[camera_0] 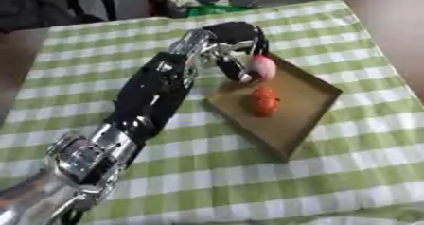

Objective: Pick up objects on the table and place them in the box.

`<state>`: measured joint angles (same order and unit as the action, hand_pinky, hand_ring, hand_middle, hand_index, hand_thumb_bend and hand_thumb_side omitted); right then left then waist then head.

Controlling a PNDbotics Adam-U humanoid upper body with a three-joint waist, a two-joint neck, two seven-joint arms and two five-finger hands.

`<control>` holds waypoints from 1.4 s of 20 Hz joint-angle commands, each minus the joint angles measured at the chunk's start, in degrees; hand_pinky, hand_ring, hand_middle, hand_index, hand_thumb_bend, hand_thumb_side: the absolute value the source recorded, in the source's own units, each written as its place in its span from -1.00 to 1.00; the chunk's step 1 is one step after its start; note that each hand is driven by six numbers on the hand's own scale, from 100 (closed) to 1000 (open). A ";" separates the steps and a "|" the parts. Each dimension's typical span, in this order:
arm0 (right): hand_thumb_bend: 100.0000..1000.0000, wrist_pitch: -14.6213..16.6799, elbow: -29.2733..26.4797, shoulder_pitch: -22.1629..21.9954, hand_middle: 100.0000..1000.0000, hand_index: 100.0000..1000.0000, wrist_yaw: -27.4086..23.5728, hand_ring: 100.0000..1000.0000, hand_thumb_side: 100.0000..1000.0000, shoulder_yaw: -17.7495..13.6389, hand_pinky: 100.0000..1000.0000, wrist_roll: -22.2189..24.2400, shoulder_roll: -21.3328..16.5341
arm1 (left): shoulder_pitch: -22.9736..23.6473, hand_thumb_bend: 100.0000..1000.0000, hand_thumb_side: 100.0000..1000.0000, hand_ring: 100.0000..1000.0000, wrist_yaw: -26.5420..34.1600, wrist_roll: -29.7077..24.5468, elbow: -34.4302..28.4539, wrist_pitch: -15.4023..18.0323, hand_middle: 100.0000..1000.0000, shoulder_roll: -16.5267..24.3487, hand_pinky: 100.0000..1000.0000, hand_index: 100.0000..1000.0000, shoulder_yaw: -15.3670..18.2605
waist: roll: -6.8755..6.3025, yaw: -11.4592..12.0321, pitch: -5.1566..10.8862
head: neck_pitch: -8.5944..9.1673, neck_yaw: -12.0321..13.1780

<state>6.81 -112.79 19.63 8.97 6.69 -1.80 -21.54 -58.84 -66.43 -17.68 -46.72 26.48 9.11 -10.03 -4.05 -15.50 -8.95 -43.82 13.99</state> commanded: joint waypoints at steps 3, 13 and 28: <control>-1.00 0.01 -1.08 0.32 0.19 0.83 0.24 0.30 -0.25 -0.61 0.59 -0.17 -0.94 | -0.63 0.00 -0.47 0.18 0.44 1.22 -2.81 -0.95 0.15 2.33 0.34 0.47 1.62 | 0.51 0.51 1.06 | -0.30 -0.16; -1.00 -0.12 -0.53 -0.15 0.18 0.83 0.74 0.30 -0.23 -0.79 0.59 -0.25 -1.02 | 5.02 -0.17 -0.42 0.10 13.89 7.12 -19.91 -6.65 0.02 10.00 0.22 0.42 5.45 | 0.43 2.80 0.85 | -0.30 -0.89; -1.00 0.02 0.37 -0.84 0.17 0.83 1.30 0.29 -0.22 -0.23 0.59 -0.04 -0.76 | 29.87 -0.43 -0.54 0.03 42.04 17.82 -47.73 -15.24 -0.06 11.87 0.06 0.42 15.34 | 0.27 7.34 -1.13 | -0.30 -0.59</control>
<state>6.76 -111.95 18.33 9.70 6.60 -1.82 -21.53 -28.46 -25.92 -1.06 -92.29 11.69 20.61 4.04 -3.99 -8.12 -10.88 -43.82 13.17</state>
